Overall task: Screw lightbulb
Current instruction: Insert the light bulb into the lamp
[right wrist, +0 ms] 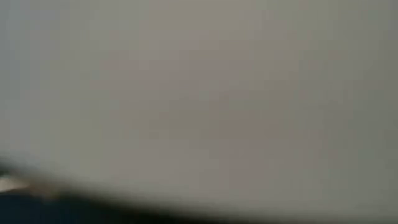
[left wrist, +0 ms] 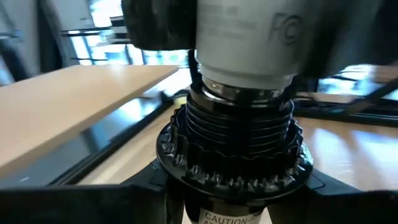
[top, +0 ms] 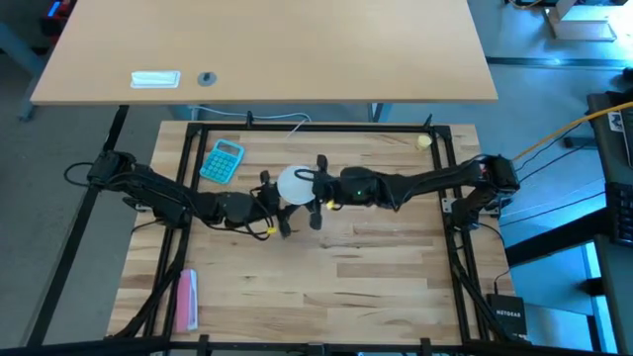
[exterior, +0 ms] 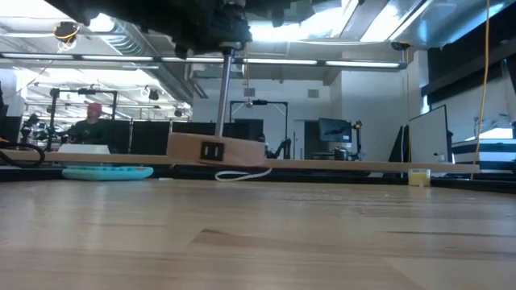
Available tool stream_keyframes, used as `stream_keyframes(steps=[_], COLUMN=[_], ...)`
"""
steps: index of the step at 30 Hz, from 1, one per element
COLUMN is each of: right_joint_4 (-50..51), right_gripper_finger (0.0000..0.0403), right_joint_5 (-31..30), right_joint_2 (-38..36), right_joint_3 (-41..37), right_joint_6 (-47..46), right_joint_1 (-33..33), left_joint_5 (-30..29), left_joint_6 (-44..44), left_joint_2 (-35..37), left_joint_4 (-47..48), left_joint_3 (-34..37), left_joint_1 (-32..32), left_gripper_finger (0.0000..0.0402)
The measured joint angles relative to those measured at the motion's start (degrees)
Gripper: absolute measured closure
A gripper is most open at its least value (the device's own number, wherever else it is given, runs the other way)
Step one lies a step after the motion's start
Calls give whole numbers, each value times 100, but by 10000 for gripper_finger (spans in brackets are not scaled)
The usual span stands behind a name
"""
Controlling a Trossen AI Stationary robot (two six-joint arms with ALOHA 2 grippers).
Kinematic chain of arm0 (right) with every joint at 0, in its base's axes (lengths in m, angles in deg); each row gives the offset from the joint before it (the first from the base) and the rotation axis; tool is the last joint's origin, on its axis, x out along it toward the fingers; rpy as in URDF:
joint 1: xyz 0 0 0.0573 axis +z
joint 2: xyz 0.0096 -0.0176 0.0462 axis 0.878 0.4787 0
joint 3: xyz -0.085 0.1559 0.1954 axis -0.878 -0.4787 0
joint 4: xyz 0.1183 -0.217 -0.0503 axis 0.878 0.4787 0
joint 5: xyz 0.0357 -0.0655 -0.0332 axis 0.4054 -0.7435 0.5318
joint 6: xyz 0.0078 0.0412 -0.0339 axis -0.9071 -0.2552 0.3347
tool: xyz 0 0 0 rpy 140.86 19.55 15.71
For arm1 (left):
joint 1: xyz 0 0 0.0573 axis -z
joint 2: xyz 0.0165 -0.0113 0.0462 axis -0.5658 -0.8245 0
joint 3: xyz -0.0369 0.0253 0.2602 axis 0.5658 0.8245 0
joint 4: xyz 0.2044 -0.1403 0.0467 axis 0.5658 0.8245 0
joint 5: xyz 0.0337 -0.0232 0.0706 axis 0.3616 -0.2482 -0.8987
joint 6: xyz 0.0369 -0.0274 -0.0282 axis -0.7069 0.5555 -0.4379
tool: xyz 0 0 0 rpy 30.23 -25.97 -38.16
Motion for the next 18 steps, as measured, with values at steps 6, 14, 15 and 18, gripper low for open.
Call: stream_keyframes(steps=[6,14,15,18], right_joint_4=[-180,-279,-166,271], right_gripper_finger=[261,253,233,139], right_joint_5=[-965,-642,-566,-175], right_joint_2=[223,179,116,-113], right_joint_3=[16,-2,-2,-20], right_joint_6=[-194,-186,-143,-37], right_joint_1=[217,195,195,190], left_joint_5=[-464,-473,-449,-445], left_joint_6=[-34,-46,-60,-69], left_joint_2=[-28,-28,-26,-6], left_joint_4=[79,169,157,74], left_joint_3=[-53,-77,-83,-104], left_joint_1=[162,178,178,178], left_gripper_finger=[252,252,252,252])
